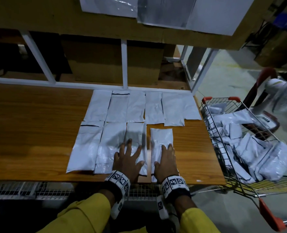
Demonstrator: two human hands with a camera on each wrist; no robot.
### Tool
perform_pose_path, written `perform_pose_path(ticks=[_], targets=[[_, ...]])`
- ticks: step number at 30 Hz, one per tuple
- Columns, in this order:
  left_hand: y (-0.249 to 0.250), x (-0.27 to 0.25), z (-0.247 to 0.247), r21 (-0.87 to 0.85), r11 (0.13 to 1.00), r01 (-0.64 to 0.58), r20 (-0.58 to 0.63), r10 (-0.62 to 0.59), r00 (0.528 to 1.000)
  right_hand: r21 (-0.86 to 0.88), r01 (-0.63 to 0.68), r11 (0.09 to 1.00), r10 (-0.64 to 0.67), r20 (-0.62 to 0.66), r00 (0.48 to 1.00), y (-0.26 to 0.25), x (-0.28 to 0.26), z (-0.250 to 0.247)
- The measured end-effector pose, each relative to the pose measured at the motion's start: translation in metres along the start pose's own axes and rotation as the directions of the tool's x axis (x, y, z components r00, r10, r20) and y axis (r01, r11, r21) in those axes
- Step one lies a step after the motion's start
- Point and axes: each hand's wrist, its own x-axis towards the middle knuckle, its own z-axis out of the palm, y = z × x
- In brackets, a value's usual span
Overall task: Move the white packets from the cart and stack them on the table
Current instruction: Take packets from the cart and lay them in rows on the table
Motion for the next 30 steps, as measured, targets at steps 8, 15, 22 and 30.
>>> perform_pose_path(ticks=[8, 15, 22, 30], targets=[[-0.007, 0.007, -0.004, -0.039, 0.999, -0.001, -0.028, 0.0, 1.0, -0.023, 0.038, 0.999, -0.038, 0.0, 0.999, -0.015, 0.016, 0.006], [-0.006, 0.01, -0.009, -0.031, 1.0, -0.004, -0.102, 0.001, 0.995, -0.011, 0.022, 1.0, -0.022, 0.018, 1.0, -0.022, 0.026, 0.009], [0.006, 0.02, -0.029, -0.108, 0.994, -0.007, -0.278, -0.023, 0.96, 0.067, 0.037, 0.997, -0.035, -0.025, 0.999, -0.015, 0.028, 0.005], [0.048, 0.057, -0.068, -0.184, 0.963, -0.197, -0.359, 0.121, 0.926, 0.181, -0.104, 0.978, 0.149, -0.257, 0.955, 0.005, 0.033, -0.044]])
